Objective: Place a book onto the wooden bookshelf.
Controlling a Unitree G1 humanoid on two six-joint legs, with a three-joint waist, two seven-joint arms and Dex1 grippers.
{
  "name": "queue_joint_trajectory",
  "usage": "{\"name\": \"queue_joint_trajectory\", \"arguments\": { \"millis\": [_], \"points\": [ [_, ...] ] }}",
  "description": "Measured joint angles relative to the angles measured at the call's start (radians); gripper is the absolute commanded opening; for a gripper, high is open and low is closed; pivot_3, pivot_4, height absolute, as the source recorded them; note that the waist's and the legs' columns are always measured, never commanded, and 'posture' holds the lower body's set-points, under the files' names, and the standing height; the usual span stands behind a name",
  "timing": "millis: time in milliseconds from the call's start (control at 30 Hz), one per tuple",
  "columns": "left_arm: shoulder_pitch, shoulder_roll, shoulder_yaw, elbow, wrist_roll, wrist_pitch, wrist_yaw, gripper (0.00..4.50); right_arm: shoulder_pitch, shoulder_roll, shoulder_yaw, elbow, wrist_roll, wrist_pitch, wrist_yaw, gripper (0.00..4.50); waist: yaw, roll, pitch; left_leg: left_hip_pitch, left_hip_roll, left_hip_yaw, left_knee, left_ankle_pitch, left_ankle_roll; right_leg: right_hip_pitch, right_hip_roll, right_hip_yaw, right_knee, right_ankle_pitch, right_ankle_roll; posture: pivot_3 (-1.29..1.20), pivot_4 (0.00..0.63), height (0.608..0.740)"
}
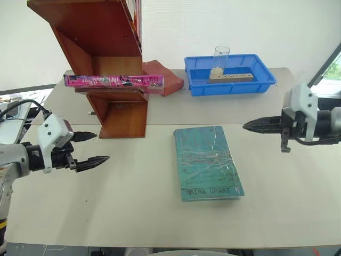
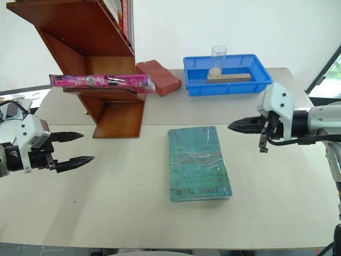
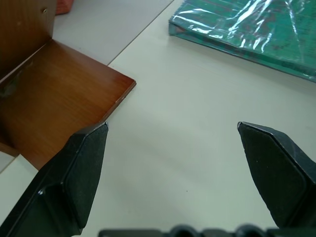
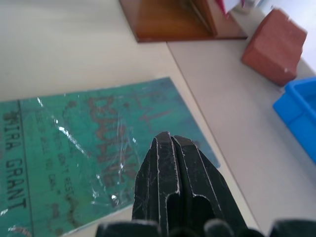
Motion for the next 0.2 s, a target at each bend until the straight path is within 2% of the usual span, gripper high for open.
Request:
{"name": "queue_joint_trajectory", "arguments": {
  "millis": [200],
  "points": [
    [-0.009,0.000,-0.008,0.006,-0.021,-0.001,0.035,4.46,0.021,0.005,0.000,-0.017,-0.002,0.000,-0.002,0.00,0.000,-0.001,0.001,0.000,0.000,0.000,0.000,0.000,0.000,0.000,0.000,0.000,0.000,0.000,0.000,0.00,0.150,0.649]
  ]
}}
